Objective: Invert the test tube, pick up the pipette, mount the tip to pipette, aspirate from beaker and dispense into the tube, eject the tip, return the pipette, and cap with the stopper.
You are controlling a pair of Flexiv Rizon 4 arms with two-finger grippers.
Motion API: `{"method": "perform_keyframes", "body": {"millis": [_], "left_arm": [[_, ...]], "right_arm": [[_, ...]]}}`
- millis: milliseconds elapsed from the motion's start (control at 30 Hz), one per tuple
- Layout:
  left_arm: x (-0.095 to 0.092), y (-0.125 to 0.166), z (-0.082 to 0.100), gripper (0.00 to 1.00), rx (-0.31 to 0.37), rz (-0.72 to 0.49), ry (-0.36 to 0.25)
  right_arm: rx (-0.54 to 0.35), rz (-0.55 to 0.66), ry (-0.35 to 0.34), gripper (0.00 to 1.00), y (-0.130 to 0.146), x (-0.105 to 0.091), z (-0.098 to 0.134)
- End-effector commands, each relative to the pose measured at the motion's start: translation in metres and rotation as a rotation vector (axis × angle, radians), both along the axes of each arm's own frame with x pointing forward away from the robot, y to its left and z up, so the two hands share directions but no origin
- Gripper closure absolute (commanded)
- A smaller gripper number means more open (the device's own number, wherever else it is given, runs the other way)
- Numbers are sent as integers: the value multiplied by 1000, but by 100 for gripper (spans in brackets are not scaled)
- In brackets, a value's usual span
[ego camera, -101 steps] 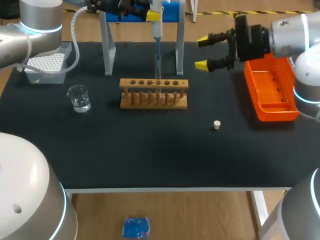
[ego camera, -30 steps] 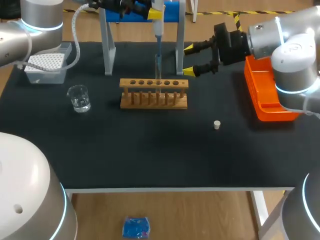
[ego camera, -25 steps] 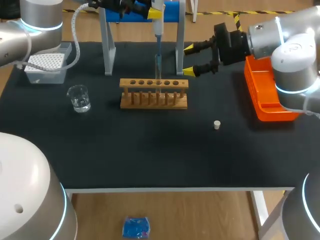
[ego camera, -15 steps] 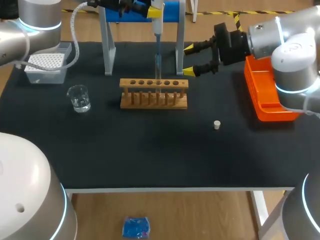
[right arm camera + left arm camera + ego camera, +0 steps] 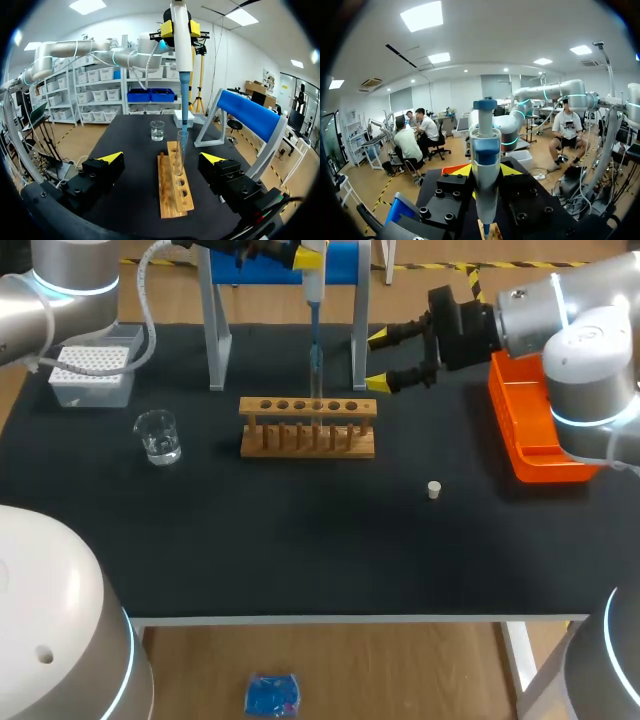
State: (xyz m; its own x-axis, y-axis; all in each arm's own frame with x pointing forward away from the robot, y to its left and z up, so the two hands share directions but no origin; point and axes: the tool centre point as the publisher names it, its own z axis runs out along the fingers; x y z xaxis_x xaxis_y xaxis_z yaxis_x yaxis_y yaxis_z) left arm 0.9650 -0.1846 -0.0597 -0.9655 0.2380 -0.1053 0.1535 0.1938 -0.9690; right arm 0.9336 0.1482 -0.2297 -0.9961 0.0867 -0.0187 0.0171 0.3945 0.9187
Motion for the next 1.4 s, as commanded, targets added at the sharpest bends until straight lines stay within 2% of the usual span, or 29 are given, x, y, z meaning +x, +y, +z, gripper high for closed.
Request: {"method": "perform_keyframes", "body": {"millis": [33,1400], "left_arm": [[-2,-1,3,100,6,5,-4],[-7,-5,23,100,30,5,-27]], "right_arm": [[0,1,0,0,0,0,0],[0,1,0,0,0,0,0]]}}
